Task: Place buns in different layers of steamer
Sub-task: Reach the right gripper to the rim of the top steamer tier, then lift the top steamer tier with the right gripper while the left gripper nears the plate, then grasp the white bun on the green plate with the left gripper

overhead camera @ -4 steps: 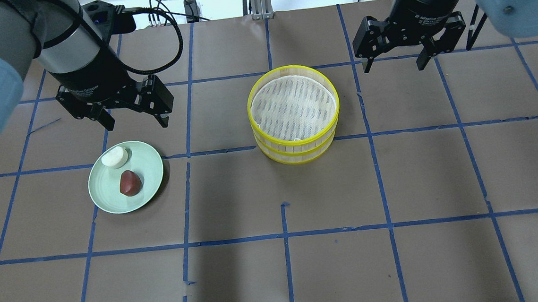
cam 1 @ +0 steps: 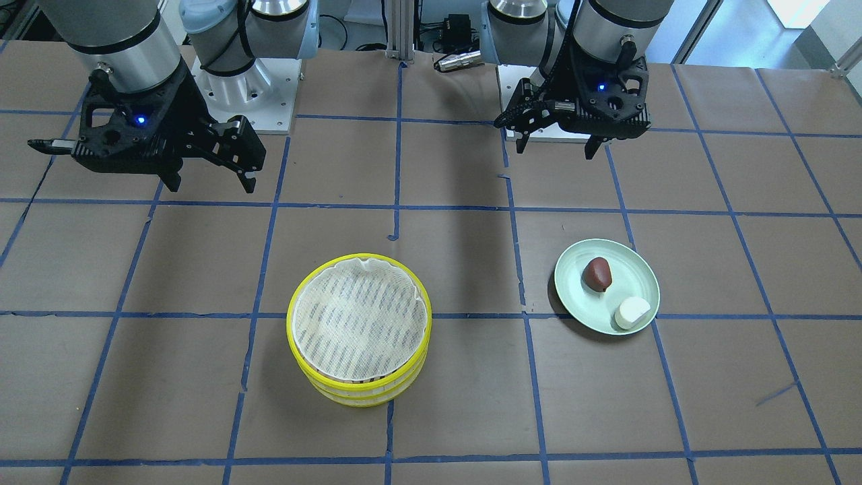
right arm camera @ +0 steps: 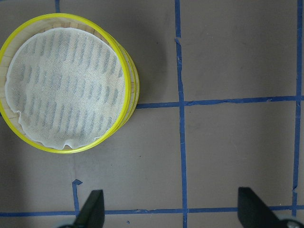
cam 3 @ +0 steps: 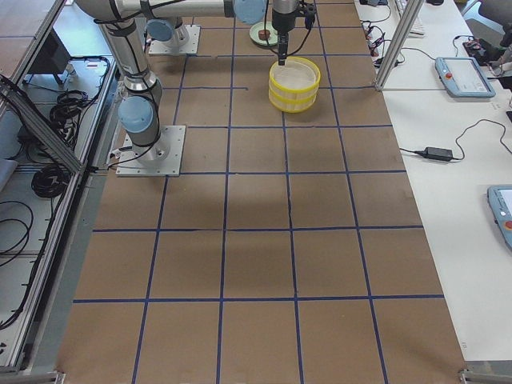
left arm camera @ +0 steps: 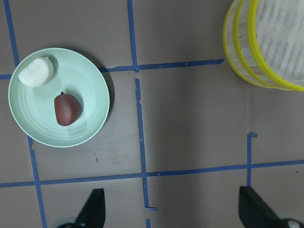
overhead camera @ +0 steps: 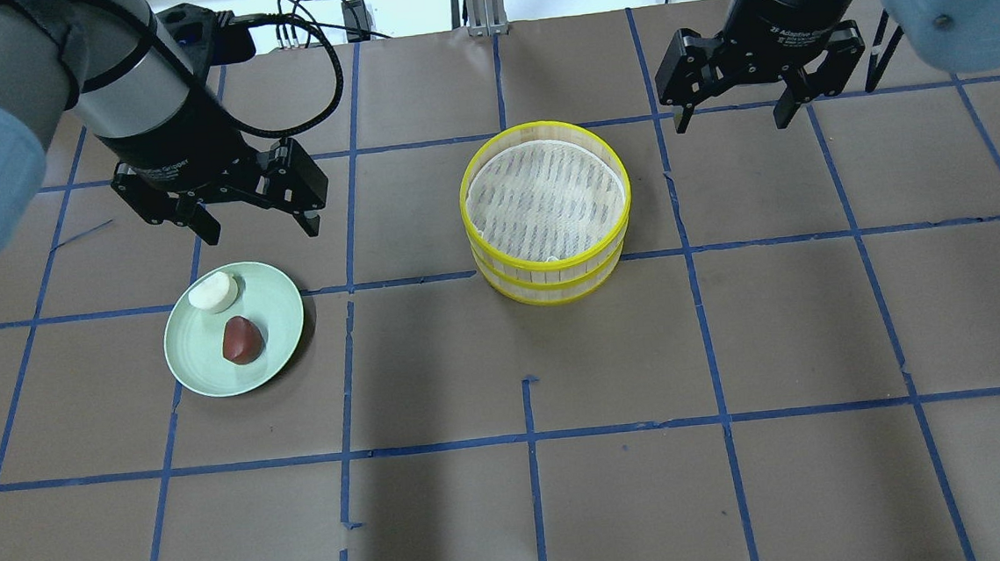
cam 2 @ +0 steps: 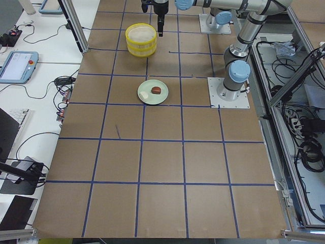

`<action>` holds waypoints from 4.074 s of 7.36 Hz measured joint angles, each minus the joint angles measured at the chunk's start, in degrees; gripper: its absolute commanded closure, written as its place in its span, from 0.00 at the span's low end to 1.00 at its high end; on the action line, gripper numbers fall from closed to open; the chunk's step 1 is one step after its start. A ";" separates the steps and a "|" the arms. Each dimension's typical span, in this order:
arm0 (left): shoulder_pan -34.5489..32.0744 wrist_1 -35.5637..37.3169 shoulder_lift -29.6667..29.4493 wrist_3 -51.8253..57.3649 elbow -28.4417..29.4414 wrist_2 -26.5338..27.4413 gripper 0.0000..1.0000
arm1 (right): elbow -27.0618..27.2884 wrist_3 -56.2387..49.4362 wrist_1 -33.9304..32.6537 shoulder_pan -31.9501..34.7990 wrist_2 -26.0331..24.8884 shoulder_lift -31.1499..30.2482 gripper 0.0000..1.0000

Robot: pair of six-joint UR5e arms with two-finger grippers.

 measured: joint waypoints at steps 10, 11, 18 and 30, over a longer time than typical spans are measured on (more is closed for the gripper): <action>-0.02 0.63 -1.19 -0.56 -0.97 0.50 0.00 | 7.51 3.95 -27.86 5.08 -0.25 19.32 0.61; -0.02 0.64 -1.26 -0.55 -1.11 0.50 0.00 | 8.16 3.84 -27.80 5.10 -0.24 19.44 0.88; -0.03 0.64 -1.48 -0.38 -1.28 0.63 0.00 | 7.54 2.23 -24.69 4.66 -1.70 17.70 0.94; 25.61 23.49 -20.08 23.80 -12.02 3.21 0.04 | 4.38 -17.89 -12.22 -11.15 -5.64 10.69 0.93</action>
